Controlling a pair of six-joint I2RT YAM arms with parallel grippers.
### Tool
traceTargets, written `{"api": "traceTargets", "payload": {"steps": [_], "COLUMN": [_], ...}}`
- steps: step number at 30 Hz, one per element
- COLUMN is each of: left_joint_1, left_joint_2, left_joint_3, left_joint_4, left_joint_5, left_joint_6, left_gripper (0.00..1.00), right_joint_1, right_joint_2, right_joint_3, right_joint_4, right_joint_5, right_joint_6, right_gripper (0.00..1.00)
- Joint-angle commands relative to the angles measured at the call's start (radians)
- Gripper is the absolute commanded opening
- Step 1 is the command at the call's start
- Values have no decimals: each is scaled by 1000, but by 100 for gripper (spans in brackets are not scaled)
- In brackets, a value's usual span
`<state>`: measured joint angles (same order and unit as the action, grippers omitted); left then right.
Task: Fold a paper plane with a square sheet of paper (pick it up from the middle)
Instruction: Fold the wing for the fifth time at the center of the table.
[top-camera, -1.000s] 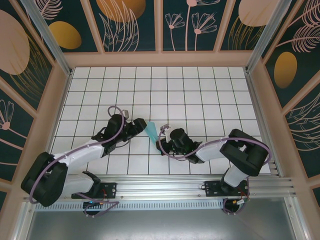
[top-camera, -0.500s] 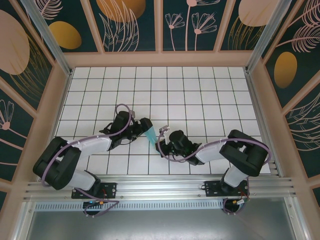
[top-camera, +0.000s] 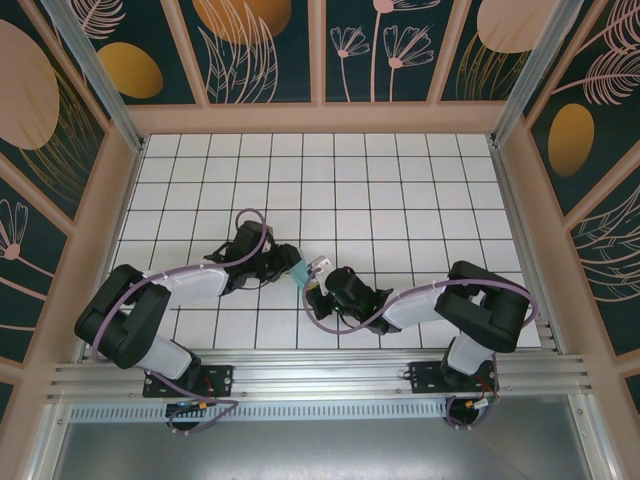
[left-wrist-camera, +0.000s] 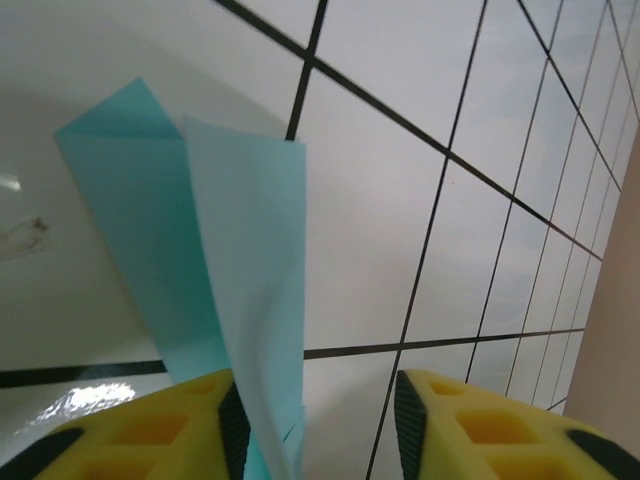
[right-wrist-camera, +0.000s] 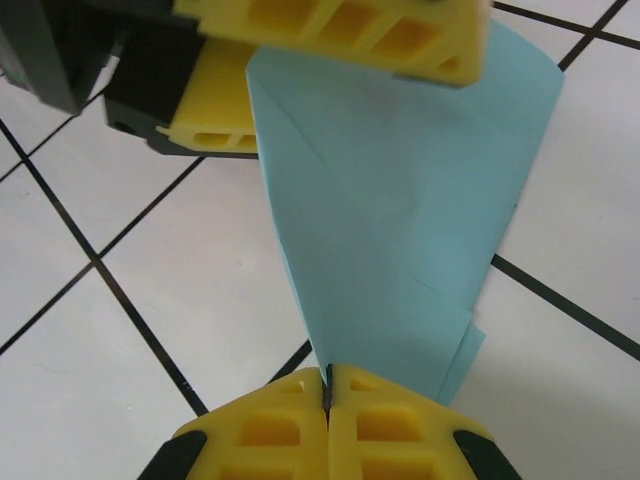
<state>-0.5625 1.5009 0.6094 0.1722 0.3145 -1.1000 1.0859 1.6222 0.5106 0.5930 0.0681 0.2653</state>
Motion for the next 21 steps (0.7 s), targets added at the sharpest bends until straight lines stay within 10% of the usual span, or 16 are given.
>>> {"api": "traceTargets", "payload": {"steps": [1,21], "left_joint_1": [3,3], "left_joint_2": [14,117], "left_joint_3": [35,152], "left_joint_4": [-82,-271], "left_joint_5": [44,107], "left_joint_6": [75,235], "left_gripper": [40,21], "right_joint_1": [6,41], "right_joint_2": [12,19], "right_joint_3": [27,46], "right_joint_4": [-22,-81], "right_joint_5": [45,127], "right_joint_6": [-30,-128], "right_gripper": [4,9]}}
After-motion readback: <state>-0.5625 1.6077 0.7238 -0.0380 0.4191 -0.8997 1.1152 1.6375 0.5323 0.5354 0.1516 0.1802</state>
